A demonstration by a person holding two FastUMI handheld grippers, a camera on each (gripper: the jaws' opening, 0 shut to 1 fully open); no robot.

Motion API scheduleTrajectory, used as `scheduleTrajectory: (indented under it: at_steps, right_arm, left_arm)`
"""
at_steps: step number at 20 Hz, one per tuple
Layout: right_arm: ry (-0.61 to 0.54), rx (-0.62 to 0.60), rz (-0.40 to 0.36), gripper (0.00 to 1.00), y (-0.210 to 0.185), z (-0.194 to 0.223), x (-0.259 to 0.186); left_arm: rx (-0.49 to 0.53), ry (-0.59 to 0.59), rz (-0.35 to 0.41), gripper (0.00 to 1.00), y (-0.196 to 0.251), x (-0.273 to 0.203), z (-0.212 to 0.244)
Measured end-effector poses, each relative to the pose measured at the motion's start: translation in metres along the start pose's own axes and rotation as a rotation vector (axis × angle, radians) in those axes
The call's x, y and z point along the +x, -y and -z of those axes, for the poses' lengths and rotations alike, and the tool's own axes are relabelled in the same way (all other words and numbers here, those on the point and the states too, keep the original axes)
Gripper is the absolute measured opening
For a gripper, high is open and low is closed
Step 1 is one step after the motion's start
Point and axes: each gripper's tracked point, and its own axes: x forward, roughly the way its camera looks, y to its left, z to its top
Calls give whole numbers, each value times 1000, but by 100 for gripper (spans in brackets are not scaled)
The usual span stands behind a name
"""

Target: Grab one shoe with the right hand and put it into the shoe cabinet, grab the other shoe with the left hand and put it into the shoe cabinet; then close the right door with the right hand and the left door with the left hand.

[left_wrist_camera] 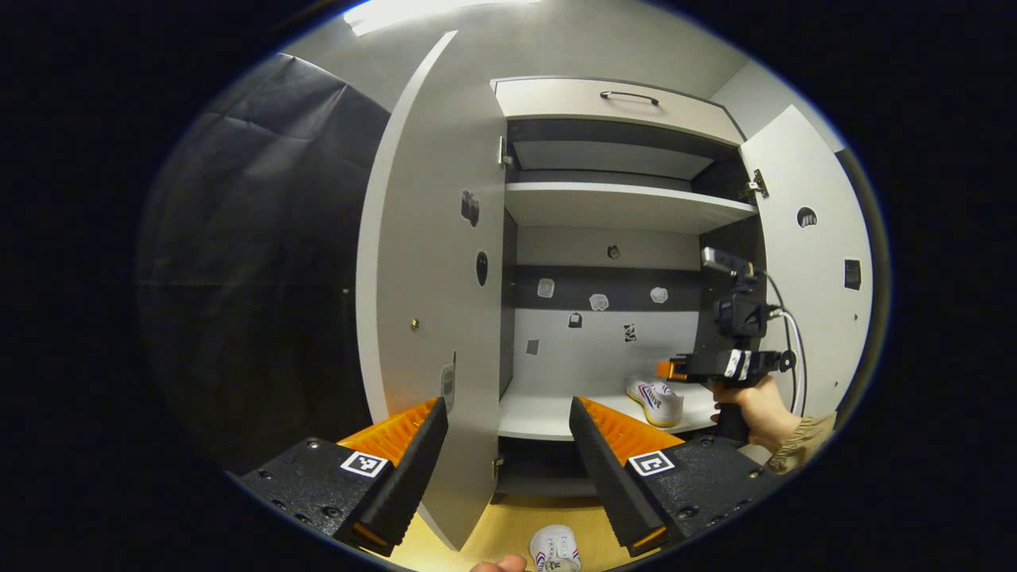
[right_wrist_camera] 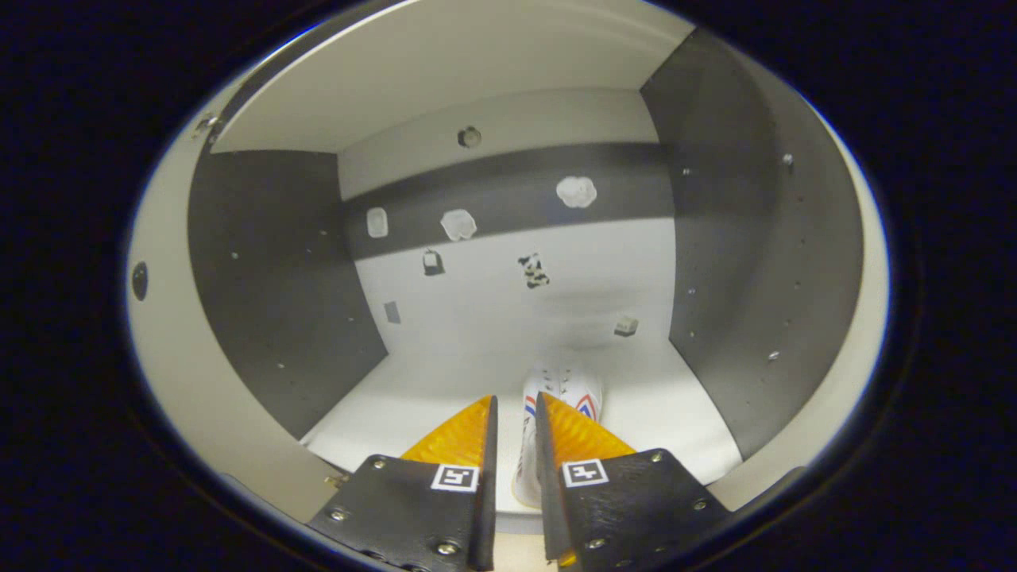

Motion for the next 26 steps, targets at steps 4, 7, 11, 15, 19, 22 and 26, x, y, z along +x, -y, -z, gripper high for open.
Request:
scheduleTrajectory:
  at_steps: [4, 7, 11, 15, 19, 22, 26]
  right_arm:
    - [93, 1, -36, 24, -16, -27, -65]
    - [156, -7, -39, 24, -19, -42, -111]
    - [227, -39, -20, 24, -20, -57, -167]
    - [262, -71, 3, 13, -15, -65, -208]
    - [293, -83, 18, 27, -12, -72, -235]
    - [316, -77, 26, 27, -10, -78, -251]
    - [340, -79, 55, 27, 0, -84, -263]
  left_arm:
    - [-12, -89, 57, 95, 19, 2, 41]
    - [-7, -176, 105, 95, 32, 7, 81]
    - [26, -315, 149, 95, 43, 17, 151]
    - [33, -493, 181, 95, 51, 24, 232]
    - [64, -689, 190, 96, 47, 19, 319]
    - [72, -832, 208, 96, 44, 7, 379]
    - [40, -995, 210, 96, 42, -9, 436]
